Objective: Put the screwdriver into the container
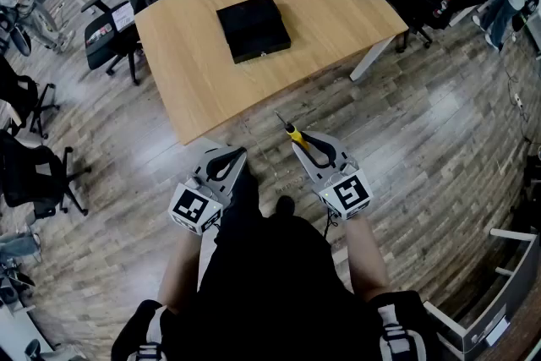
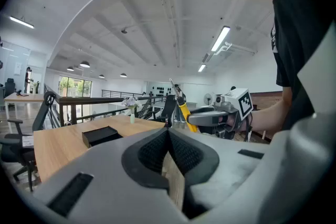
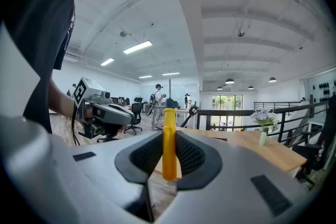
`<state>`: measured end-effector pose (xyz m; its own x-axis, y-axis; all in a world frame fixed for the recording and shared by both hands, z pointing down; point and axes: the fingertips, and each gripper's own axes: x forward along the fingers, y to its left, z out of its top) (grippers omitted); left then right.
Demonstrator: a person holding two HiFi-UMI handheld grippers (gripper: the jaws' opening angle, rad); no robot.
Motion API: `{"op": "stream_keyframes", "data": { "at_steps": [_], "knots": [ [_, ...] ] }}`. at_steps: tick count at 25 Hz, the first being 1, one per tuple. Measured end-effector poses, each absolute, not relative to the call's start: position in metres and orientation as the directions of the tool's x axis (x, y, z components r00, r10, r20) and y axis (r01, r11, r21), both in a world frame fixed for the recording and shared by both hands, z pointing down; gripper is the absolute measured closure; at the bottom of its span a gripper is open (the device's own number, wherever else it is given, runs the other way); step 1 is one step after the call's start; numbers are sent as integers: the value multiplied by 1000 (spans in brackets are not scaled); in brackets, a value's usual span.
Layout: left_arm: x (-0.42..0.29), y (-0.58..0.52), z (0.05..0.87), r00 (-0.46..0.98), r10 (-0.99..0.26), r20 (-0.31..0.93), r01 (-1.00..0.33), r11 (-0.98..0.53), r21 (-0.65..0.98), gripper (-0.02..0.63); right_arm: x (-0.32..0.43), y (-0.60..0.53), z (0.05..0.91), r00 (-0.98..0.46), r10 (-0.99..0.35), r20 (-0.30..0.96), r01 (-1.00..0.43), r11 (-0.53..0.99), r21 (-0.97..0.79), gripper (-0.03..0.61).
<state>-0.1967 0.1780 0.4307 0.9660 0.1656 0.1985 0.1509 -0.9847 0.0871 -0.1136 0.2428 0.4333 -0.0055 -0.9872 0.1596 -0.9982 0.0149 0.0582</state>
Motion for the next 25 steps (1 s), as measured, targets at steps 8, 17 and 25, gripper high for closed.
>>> {"op": "stream_keyframes", "data": {
  "at_steps": [8,17,25],
  "knots": [
    [-232,214,425,972,127,198,116,-991,70,592,-148,282,423,-19,-988,151,-999,24,35,494],
    [-240,213,416,983,76,168,66,-996,63,592,-154,293,420,-27,-989,146,-999,32,33,494],
    [-226,191,416,984,71,163,61,-996,66,591,-145,279,423,-31,-987,156,-999,33,8,494]
  ]
}}
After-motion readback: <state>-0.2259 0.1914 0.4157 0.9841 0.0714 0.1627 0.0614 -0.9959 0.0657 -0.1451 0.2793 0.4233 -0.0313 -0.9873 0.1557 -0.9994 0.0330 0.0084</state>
